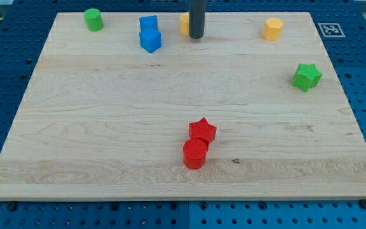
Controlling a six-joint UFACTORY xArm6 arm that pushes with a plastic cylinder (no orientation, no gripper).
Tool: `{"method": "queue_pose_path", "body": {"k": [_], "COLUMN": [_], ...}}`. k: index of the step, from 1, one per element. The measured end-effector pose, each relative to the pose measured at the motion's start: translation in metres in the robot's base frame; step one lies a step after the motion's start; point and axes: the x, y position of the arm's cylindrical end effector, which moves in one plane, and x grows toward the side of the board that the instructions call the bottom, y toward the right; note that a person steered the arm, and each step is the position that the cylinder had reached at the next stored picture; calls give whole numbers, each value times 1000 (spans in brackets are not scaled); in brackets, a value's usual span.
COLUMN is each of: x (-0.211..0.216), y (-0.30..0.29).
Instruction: Slightly move the yellow hexagon to the top right
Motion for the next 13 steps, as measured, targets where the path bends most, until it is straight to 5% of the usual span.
{"method": "queue_pose_path", "body": {"k": [3, 5, 7, 10, 13], "x": [-4, 58, 58, -6, 4], "y": [-2, 62, 76, 122, 170]}}
